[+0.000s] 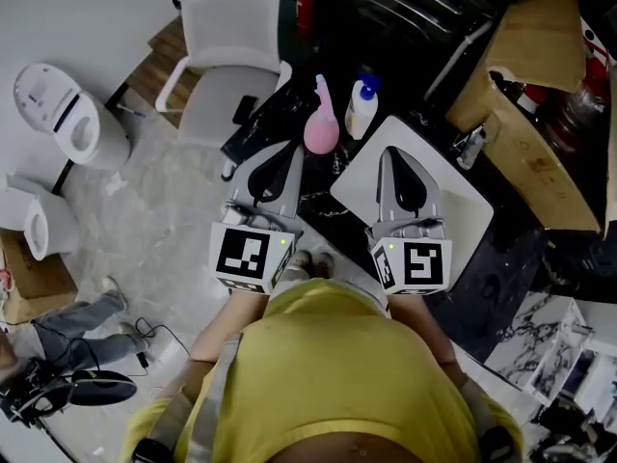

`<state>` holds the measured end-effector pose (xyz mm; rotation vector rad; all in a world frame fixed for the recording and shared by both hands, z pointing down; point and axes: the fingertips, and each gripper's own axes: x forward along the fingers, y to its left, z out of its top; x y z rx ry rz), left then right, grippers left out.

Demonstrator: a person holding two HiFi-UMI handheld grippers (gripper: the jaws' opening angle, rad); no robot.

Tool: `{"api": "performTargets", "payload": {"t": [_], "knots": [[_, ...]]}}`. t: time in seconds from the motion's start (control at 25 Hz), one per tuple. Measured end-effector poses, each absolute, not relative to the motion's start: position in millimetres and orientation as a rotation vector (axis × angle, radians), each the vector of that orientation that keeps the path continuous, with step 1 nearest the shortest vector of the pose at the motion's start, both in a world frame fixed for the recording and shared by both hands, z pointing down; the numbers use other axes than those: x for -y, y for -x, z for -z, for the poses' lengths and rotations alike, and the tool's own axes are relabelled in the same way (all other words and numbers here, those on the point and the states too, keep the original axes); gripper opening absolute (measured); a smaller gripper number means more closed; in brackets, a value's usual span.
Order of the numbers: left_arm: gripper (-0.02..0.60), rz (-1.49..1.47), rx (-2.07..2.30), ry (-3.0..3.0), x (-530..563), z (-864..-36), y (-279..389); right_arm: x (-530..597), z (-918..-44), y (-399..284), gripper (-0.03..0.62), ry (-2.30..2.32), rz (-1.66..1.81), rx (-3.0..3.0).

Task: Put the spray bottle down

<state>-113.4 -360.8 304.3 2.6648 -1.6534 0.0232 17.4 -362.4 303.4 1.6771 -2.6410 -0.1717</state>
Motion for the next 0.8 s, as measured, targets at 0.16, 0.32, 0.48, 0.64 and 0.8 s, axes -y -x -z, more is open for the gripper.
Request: {"api": "performTargets", "payload": {"t": [0.16, 0.32, 0.48, 0.64, 0.8], "knots": [[0.005, -0.02, 1.653, -2.664, 357.7, -303.9, 111.6, 359.3, -303.6, -18.0, 0.0, -1.676, 0.167, 2.641], [0.005, -0.014, 1.652, -2.669, 356.3, -302.3, 109.8, 358.4, -307.4, -20.9, 0.0, -1.686, 0.141, 2.636], [0.005, -0.018, 1.651, -2.673, 356.0, -303.4, 109.5, 357.9, -308.1, -20.9, 0.0, -1.687, 0.137, 2.638], [0.006, -0.025, 1.651, -2.669, 357.4, -306.5, 109.6, 359.5, -310.1, -21.0, 0.0, -1.691, 0.129, 2.636], [0.005, -0.023, 1.65, -2.668, 360.0, -306.7, 110.9, 362.1, -310.4, -18.9, 0.0, -1.685, 0.136, 2.634]]}}
